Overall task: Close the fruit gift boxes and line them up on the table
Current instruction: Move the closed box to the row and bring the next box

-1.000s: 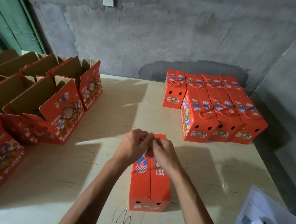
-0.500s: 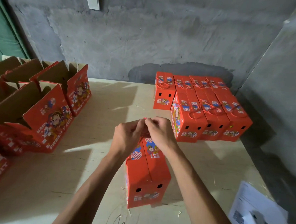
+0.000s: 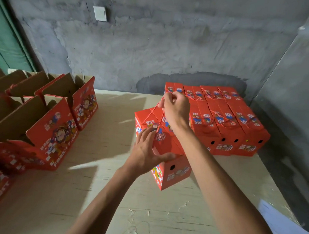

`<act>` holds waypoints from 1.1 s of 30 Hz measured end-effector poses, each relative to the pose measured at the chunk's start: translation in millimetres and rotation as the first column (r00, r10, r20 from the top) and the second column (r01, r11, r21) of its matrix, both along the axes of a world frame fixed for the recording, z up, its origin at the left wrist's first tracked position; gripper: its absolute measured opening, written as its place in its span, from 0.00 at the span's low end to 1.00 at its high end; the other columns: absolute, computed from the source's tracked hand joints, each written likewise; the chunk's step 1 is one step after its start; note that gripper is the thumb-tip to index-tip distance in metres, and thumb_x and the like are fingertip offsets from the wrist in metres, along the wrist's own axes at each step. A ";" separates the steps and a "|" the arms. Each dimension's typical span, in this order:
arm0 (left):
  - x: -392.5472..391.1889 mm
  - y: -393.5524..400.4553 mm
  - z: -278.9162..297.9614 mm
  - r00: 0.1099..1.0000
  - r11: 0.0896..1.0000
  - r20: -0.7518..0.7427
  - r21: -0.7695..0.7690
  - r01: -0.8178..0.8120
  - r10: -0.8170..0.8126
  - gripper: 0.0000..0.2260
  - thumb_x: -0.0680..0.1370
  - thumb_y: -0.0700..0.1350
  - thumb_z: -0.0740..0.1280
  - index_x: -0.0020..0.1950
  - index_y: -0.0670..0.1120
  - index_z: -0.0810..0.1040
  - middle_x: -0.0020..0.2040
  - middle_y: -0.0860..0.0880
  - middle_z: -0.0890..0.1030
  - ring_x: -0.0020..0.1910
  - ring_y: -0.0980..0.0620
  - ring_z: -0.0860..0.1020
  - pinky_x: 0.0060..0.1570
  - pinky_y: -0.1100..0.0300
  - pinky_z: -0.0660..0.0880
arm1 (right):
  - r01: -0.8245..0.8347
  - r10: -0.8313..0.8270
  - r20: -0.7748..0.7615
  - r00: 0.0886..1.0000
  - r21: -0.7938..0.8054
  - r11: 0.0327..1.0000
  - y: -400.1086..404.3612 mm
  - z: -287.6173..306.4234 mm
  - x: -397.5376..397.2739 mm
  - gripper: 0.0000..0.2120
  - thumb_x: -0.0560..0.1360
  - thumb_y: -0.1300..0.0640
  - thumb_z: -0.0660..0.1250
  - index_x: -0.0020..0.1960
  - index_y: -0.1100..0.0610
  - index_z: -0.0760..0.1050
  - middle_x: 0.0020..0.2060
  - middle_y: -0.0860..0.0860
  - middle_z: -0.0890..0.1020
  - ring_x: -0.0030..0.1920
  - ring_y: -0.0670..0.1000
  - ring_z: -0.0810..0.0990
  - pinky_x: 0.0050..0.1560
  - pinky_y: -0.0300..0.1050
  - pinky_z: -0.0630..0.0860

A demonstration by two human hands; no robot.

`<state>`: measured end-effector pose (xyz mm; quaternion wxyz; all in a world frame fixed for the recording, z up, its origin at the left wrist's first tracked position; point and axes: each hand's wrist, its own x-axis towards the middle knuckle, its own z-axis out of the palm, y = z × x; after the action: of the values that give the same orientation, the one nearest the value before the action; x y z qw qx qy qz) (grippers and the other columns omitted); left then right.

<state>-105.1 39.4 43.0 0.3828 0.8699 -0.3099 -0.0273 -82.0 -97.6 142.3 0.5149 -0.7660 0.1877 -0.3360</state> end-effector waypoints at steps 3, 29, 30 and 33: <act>9.0 -10.5 -3.0 0.998 1.000 -0.058 -0.009 0.023 -0.024 0.62 0.60 0.78 0.70 0.83 0.47 0.53 0.83 0.52 0.53 0.80 0.56 0.49 0.78 0.56 0.51 | 0.015 -0.015 0.011 1.000 0.017 1.000 -13.8 0.9 16.5 0.15 0.77 0.60 0.60 0.36 0.62 0.79 0.30 0.51 0.85 0.32 0.52 0.83 0.38 0.48 0.80; 194.2 -176.9 -80.2 0.962 0.986 -0.261 0.123 0.113 -0.077 0.54 0.66 0.45 0.84 0.82 0.40 0.54 0.82 0.48 0.55 0.73 0.44 0.69 0.68 0.56 0.71 | 0.074 -0.068 -0.215 0.974 0.019 0.997 -179.7 -81.1 148.1 0.14 0.80 0.59 0.63 0.40 0.63 0.81 0.34 0.51 0.86 0.29 0.44 0.80 0.29 0.38 0.73; 195.8 -181.3 -84.7 0.960 0.983 -0.269 0.139 0.117 -0.076 0.54 0.67 0.44 0.83 0.83 0.40 0.52 0.82 0.47 0.54 0.74 0.44 0.69 0.69 0.55 0.70 | 0.075 -0.069 -0.228 0.971 0.021 0.997 -183.3 -85.5 150.0 0.13 0.79 0.59 0.64 0.41 0.64 0.81 0.34 0.52 0.86 0.29 0.46 0.81 0.29 0.40 0.73; 201.0 -187.9 -97.7 0.951 0.977 -0.300 0.170 0.131 -0.075 0.53 0.69 0.44 0.82 0.83 0.41 0.49 0.83 0.48 0.50 0.77 0.44 0.65 0.72 0.52 0.68 | 0.073 -0.056 -0.260 0.964 0.058 0.996 -193.2 -101.3 154.3 0.07 0.77 0.59 0.67 0.45 0.62 0.81 0.35 0.53 0.86 0.26 0.40 0.77 0.26 0.34 0.69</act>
<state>95.9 -148.6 -54.7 0.3386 0.8710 -0.2912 -0.2045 72.4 -290.8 41.0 0.5004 -0.7789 0.2891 -0.2435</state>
